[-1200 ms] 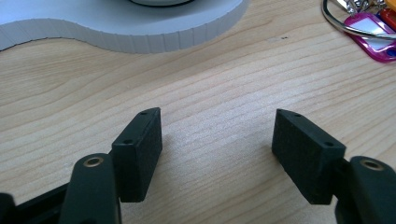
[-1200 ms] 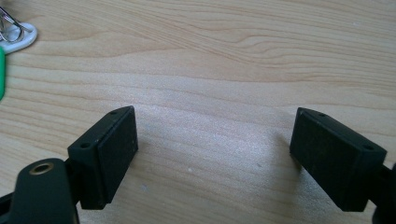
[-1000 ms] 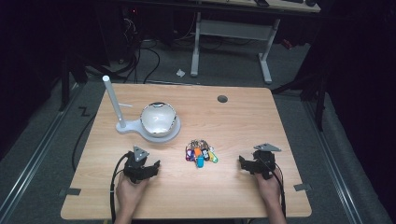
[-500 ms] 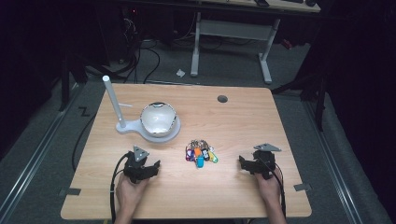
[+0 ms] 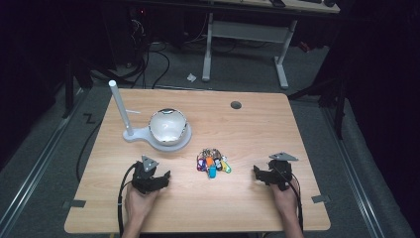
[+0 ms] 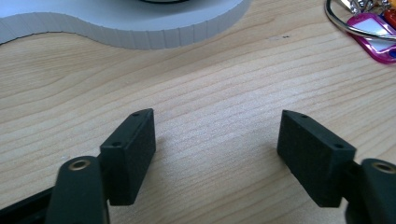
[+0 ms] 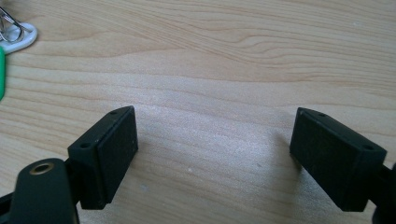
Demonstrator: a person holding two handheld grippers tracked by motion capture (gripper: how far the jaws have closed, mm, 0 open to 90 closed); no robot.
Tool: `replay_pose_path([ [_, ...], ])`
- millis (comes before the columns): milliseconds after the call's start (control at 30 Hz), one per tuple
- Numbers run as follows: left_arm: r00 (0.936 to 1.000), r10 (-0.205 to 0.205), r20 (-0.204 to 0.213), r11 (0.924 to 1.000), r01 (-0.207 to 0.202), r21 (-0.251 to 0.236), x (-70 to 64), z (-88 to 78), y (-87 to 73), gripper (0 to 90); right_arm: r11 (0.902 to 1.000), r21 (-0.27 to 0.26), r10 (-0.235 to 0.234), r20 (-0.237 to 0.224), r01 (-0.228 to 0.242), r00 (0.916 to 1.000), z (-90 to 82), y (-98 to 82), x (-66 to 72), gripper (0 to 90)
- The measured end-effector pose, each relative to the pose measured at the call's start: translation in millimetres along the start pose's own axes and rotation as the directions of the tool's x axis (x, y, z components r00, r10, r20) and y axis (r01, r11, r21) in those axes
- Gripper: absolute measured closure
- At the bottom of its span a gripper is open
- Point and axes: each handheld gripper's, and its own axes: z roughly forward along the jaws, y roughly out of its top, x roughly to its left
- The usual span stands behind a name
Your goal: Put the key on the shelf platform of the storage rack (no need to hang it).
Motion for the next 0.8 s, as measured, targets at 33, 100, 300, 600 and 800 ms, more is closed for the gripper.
replay_pose_path([
  [33,1.0000,0.000,0.000,1.0000,0.000,-0.001,0.1,0.0,0.0,30.1,1.0000,0.000,0.000,0.000,0.000,1.0000,0.0,0.0,0.0,15.2],
  [100,1.0000,0.002,0.001,1.0000,-0.002,0.001,0.3,0.0,0.2,30.2,1.0000,0.000,0.000,0.000,0.000,1.0000,0.0,0.0,0.0,15.3],
  [300,0.9999,0.005,0.009,1.0000,-0.005,-0.003,-0.4,0.0,0.4,31.6,1.0000,0.000,-0.001,0.000,0.001,1.0000,0.0,0.0,0.0,15.2],
  [600,0.9988,0.008,0.048,0.9994,-0.006,-0.035,-5.3,-4.0,3.9,34.7,1.0000,0.000,0.000,0.000,0.000,1.0000,0.0,0.0,0.0,15.2],
  [800,0.9955,0.036,0.088,0.9985,-0.032,-0.044,-12.4,-7.1,11.9,35.2,1.0000,0.000,-0.001,0.000,0.001,1.0000,0.0,0.0,0.0,15.2],
])
